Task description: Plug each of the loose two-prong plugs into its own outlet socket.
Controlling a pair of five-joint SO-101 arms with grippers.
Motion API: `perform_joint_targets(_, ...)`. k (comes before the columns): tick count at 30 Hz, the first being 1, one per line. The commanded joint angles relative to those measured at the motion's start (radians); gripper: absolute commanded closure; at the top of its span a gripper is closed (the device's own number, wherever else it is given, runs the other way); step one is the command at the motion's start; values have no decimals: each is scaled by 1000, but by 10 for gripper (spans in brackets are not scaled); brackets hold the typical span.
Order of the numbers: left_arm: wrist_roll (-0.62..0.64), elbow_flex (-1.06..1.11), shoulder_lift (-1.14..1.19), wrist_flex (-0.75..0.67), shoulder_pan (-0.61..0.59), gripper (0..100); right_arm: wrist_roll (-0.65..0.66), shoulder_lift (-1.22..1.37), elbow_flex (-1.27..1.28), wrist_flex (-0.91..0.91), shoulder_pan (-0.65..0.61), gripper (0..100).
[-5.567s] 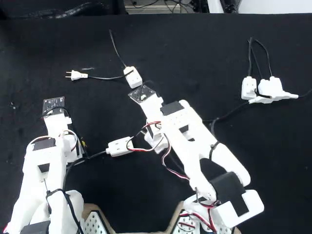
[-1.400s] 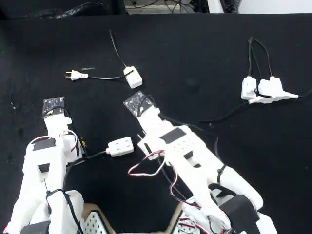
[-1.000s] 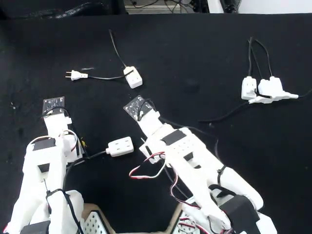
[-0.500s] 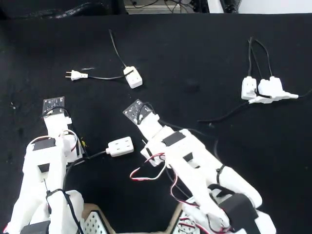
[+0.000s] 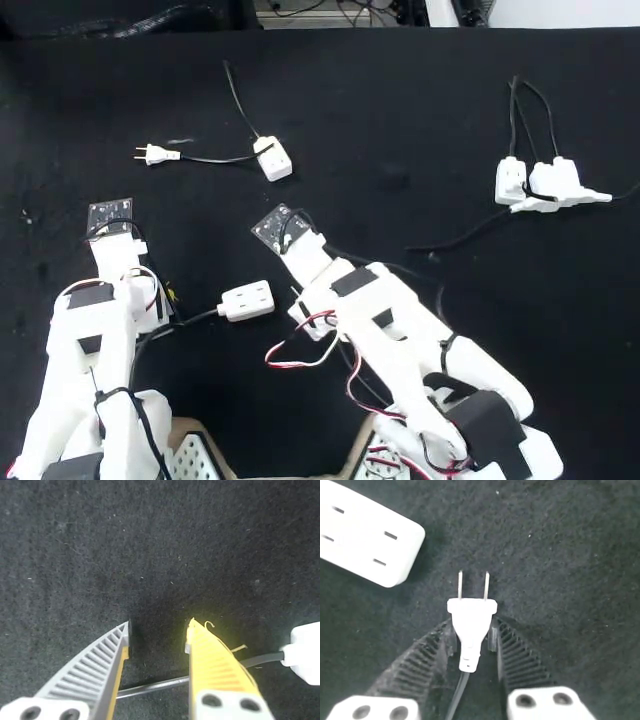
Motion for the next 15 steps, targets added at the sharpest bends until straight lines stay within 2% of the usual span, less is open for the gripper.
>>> perform_joint_targets(1,0,-8,-26,-18,-7,809,6,-5,-48,-31,15,902)
perform_joint_targets(8,0,-8,-26,-18,-7,809,-23,-4,-53,-31,0,841)
perform_joint_targets(15,0,-8,-26,-18,-7,809,-29,-4,-51,-52,-18,840)
